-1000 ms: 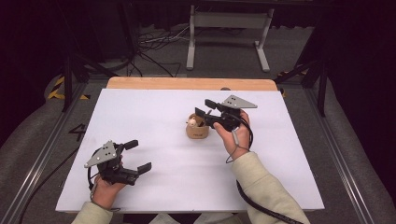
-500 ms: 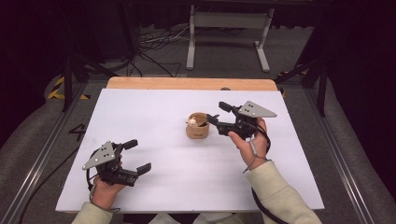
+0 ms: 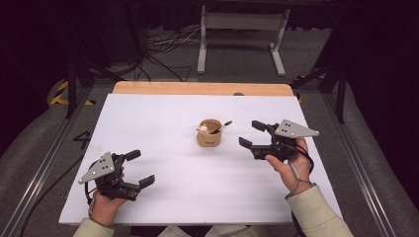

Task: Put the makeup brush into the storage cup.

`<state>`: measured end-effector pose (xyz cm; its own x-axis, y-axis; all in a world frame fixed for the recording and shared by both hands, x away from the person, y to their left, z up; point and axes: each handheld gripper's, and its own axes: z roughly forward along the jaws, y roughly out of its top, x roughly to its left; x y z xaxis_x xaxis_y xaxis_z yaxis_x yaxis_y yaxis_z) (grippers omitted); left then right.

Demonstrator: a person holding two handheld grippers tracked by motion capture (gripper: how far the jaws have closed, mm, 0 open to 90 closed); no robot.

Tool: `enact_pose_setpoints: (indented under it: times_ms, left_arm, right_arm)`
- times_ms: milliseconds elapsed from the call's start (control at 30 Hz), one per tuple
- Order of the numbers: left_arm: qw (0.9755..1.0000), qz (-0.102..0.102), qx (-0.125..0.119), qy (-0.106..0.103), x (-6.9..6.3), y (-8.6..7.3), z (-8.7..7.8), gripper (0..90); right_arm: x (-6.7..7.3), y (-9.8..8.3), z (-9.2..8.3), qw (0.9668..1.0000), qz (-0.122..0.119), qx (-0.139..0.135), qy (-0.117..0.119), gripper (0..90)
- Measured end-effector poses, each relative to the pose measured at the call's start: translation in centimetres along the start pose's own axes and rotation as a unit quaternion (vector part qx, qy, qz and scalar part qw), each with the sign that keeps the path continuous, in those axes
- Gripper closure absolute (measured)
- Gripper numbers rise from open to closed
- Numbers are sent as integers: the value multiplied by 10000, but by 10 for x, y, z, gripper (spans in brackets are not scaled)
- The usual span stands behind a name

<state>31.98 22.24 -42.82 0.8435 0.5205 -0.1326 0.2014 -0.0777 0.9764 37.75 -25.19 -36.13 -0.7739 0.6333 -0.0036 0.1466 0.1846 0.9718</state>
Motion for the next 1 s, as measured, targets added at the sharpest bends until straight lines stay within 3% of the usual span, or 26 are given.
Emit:
enact_pose_setpoints:
  times_ms: [200, 400, 467, 700, 1000]
  left_arm:
    - [10000, -20, -36, -17, 0, -1, -1, 2]
    - [10000, -29, -94, 3, 1, -2, -5, 2]
    - [10000, -35, -51, 41, 2, -3, -6, 2]
    - [9999, -81, -51, 59, 4, -5, -7, 2]
    - [9999, -99, 0, 51, 3, -7, -6, 3]
  right_arm:
    - [0, -9, -10, 10000, -38, 46, 12, 171]
    - [4, -23, -19, 9995, -305, 105, 38, 131]
    - [6, -29, -22, 9992, -331, 195, -59, 130]
    - [6, -48, -25, 9993, -212, 283, -120, 111]
    - [3, -80, -33, 9995, 131, 234, -166, 22]
